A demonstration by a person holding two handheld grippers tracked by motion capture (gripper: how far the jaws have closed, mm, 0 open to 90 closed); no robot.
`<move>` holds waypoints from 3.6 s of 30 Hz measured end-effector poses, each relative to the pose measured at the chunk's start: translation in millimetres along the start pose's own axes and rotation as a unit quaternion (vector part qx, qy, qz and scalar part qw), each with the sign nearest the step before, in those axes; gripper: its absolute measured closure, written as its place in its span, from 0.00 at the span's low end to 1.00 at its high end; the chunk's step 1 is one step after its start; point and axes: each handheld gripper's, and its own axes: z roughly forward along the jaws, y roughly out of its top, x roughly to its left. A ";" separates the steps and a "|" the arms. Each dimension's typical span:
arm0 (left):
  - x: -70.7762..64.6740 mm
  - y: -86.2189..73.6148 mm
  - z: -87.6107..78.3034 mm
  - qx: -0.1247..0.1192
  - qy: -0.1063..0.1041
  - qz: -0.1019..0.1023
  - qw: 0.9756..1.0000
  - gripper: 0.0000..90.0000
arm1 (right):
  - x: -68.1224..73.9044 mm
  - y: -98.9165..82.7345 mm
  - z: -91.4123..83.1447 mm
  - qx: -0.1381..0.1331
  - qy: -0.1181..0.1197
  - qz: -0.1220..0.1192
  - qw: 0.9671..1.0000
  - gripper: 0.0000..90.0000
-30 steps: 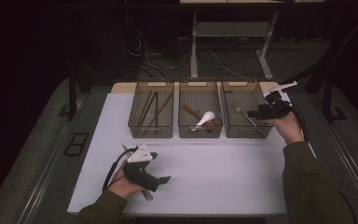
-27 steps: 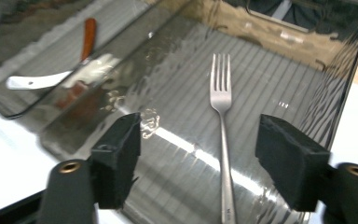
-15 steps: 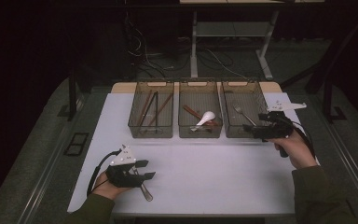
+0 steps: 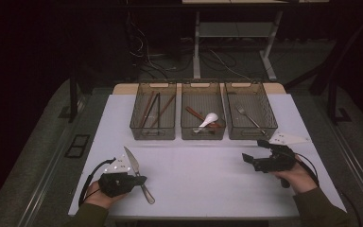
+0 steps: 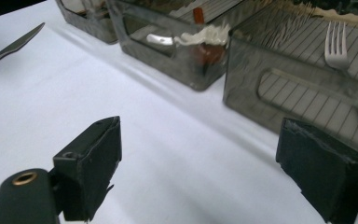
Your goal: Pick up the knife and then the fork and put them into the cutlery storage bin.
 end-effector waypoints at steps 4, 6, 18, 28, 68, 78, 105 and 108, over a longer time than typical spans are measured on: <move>-3.0 -6.2 -2.1 0.011 -0.003 0.003 1.000 0.99 | 5.2 -14.4 -3.1 -0.005 0.002 0.004 1.000 0.15; -4.5 -8.5 -2.9 0.014 -0.005 0.004 1.000 0.99 | 7.3 -19.7 -3.6 0.000 0.005 0.003 1.000 0.15; -8.8 -10.4 6.2 0.035 -0.030 0.018 0.999 0.99 | 7.4 -22.9 -3.1 0.005 0.003 -0.001 1.000 0.16; -4.9 3.5 21.5 0.035 -0.035 0.042 0.998 0.99 | 8.4 -23.3 -1.7 0.009 0.006 -0.004 1.000 0.16; -2.7 50.5 68.0 0.043 -0.049 0.075 0.995 0.99 | 9.2 -24.4 -0.1 0.017 0.014 -0.009 1.000 0.16; 3.0 56.8 77.6 0.039 -0.030 0.079 0.996 0.99 | 9.4 -24.7 0.7 0.018 0.014 -0.009 1.000 0.16; 55.6 61.9 41.6 -0.010 0.020 0.042 0.999 0.66 | 10.2 -25.9 2.9 0.027 0.023 -0.021 0.999 0.16; 64.9 52.0 33.6 -0.007 0.021 0.040 0.999 0.63 | 10.2 -26.0 3.2 0.028 0.024 -0.022 0.999 0.16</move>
